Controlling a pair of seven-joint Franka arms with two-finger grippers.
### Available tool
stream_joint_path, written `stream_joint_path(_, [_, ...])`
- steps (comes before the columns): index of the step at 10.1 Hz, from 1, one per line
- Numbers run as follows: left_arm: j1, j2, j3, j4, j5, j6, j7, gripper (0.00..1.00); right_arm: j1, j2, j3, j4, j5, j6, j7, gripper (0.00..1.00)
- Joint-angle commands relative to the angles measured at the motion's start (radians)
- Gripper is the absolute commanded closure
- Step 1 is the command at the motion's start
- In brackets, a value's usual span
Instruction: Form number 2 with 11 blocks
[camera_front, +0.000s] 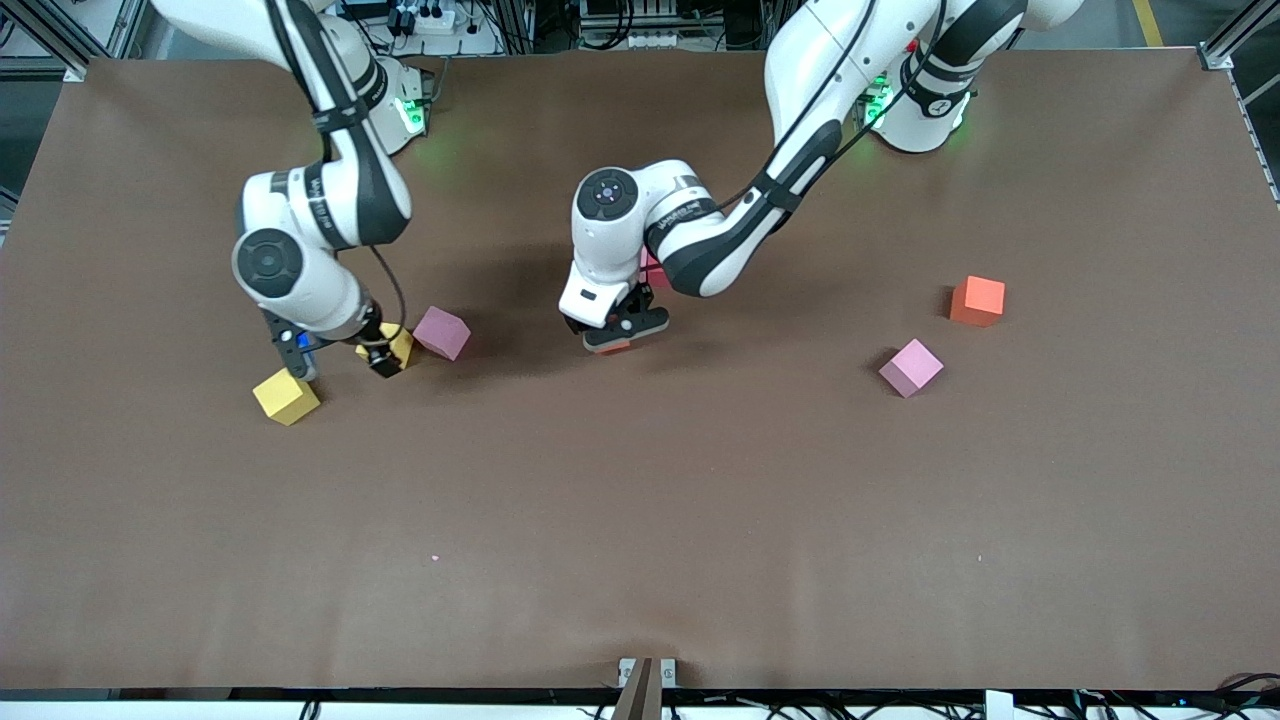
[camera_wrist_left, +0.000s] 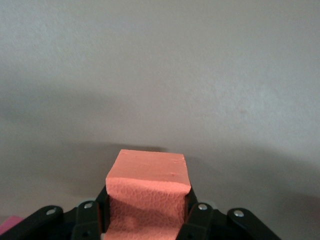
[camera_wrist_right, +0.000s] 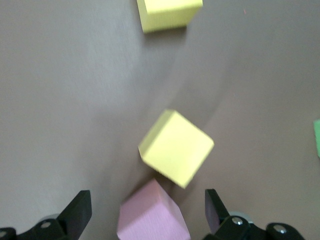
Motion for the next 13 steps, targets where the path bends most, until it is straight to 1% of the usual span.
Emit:
stream_joint_path(1, [-0.048,0.008,0.016,0.027,-0.007,-0.021,0.006,0.71,-0.034,0.013,0.008,-0.034,-0.019,0.08,-0.015,0.0])
stream_joint_path(2, [-0.05,0.008,0.017,0.027,0.008,-0.023,0.01,0.71,-0.032,0.02,0.008,-0.035,-0.019,0.087,-0.015,0.0])
stream_joint_path(3, [-0.064,0.01,0.017,0.022,0.049,-0.023,0.037,0.71,-0.051,0.023,0.01,-0.037,-0.005,0.099,-0.015,0.0])
stream_joint_path(4, [-0.079,0.019,0.016,0.023,0.054,-0.023,0.04,0.71,-0.077,0.05,0.013,-0.046,0.024,0.128,-0.015,0.0])
stream_joint_path(5, [-0.079,0.024,0.016,0.022,0.054,-0.023,0.071,0.71,-0.077,0.059,0.013,-0.046,0.073,0.131,-0.013,0.0])
stream_joint_path(6, [-0.081,0.028,0.017,0.022,0.054,-0.023,0.098,0.71,-0.077,0.064,0.013,-0.054,0.099,0.133,-0.013,0.0])
stream_joint_path(8, [-0.087,0.039,0.016,0.022,0.054,-0.023,0.1,0.71,-0.069,0.086,0.016,-0.084,0.174,0.177,-0.013,0.0])
stream_joint_path(11, [-0.088,0.041,0.016,0.017,0.045,-0.023,0.099,0.71,-0.045,0.087,0.017,-0.106,0.185,0.179,-0.004,0.0])
stream_joint_path(12, [-0.09,0.041,0.016,0.017,0.042,-0.023,0.099,0.71,-0.042,0.087,0.017,-0.106,0.184,0.174,-0.031,0.0])
stream_joint_path(13, [-0.095,0.041,0.016,0.017,0.04,-0.023,0.099,0.71,-0.04,0.086,0.017,-0.106,0.182,0.163,-0.109,0.0])
